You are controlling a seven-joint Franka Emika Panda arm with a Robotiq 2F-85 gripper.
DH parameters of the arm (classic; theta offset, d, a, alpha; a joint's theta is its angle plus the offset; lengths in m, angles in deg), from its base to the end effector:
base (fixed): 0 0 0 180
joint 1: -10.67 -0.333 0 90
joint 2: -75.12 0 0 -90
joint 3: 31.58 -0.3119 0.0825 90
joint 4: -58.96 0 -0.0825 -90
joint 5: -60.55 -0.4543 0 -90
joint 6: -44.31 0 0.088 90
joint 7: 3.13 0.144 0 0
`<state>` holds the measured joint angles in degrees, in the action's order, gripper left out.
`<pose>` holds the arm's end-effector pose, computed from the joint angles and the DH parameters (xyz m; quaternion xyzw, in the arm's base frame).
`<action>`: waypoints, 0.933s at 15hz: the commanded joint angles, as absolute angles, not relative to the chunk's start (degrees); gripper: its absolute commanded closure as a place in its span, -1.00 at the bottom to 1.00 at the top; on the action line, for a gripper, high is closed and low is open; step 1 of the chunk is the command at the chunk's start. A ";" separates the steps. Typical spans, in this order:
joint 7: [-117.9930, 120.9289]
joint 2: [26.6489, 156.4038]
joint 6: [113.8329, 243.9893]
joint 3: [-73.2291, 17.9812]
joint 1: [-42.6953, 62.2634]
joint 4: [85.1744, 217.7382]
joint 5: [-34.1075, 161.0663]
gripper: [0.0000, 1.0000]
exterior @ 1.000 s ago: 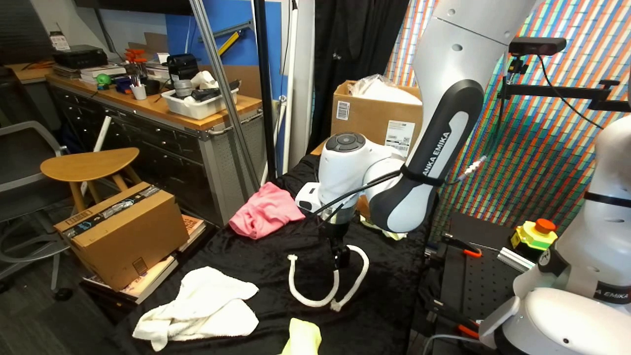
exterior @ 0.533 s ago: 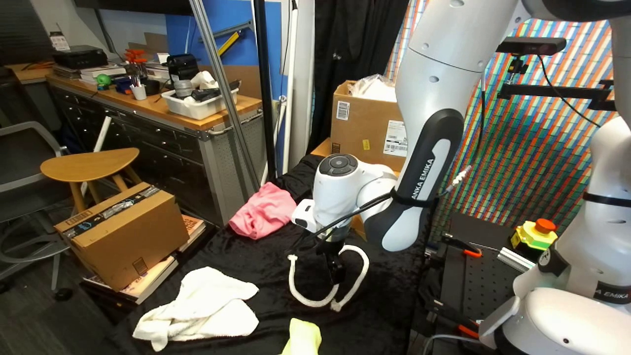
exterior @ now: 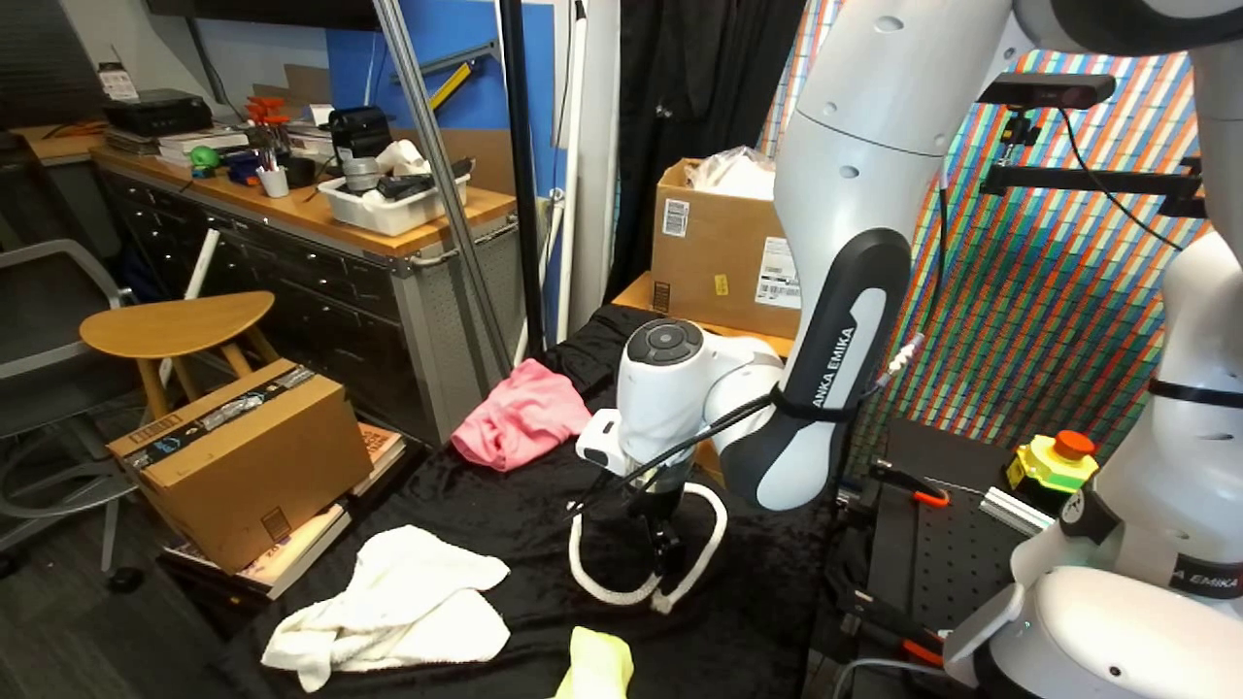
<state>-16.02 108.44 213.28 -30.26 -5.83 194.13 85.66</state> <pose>0.4723 0.1513 -0.0250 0.8941 0.4452 0.0039 0.0486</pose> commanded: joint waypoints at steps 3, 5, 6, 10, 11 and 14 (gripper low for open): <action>-15.69 108.26 211.87 -33.47 -4.89 194.50 83.92 -1.00; -15.91 108.31 211.17 -34.55 -4.59 194.42 83.24 -1.00; -15.93 108.39 211.13 -34.87 -4.53 194.38 83.04 -1.00; -16.38 108.52 210.55 -36.16 -3.82 194.18 82.37 -1.00; -16.47 108.41 210.51 -36.38 -3.58 194.35 82.29 -1.00; -16.82 108.19 210.31 -37.20 -2.79 194.67 81.96 -1.00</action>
<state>-15.75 108.44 210.91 -35.44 -4.48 194.47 83.39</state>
